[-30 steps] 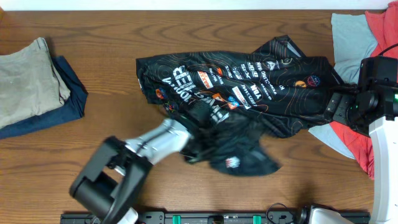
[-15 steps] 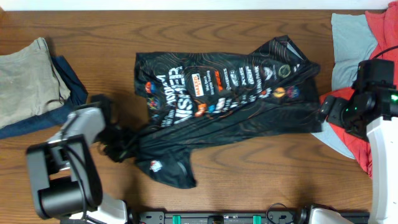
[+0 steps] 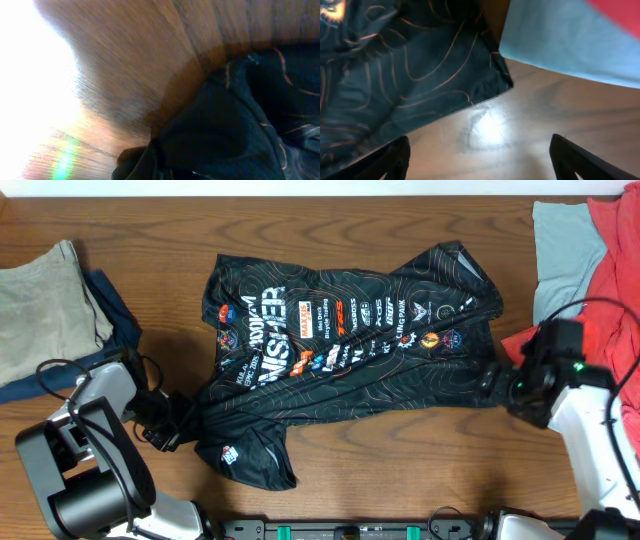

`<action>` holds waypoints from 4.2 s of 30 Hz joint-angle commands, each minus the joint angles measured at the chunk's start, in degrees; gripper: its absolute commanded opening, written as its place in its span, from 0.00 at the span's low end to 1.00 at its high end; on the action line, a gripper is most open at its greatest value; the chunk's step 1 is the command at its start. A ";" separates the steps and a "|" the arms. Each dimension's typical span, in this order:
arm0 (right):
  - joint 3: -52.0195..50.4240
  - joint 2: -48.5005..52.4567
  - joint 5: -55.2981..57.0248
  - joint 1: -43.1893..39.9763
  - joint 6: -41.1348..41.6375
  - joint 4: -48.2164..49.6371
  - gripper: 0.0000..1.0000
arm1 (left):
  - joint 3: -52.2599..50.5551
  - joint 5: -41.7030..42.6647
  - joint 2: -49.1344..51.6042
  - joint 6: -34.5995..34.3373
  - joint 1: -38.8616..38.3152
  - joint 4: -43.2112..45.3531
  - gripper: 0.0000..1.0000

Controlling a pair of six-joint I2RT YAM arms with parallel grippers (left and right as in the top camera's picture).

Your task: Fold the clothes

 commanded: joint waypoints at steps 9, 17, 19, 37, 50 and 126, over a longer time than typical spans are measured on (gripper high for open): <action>-16.13 -0.50 -2.16 -0.63 4.31 23.82 0.78 | -0.87 -0.63 -0.52 1.01 -3.76 -0.33 0.06; -18.34 -0.50 -1.25 -0.63 4.92 28.72 0.64 | -0.87 -0.63 -0.52 0.98 -5.49 -0.31 0.06; -18.36 -0.44 -0.11 -0.63 4.92 29.07 0.64 | -0.87 -0.63 -0.52 0.98 -5.75 -0.33 0.06; -18.36 9.07 -2.62 -0.57 6.82 35.01 0.15 | -0.87 -0.63 -0.52 0.98 -5.79 -0.37 0.06; -17.40 7.78 -2.67 -0.63 4.68 31.50 0.01 | -0.74 -0.59 -0.59 1.25 -5.79 -0.55 0.06; 77.92 23.45 -15.39 -1.62 3.58 2.01 0.01 | 66.27 5.09 -6.14 3.30 -14.16 6.75 0.06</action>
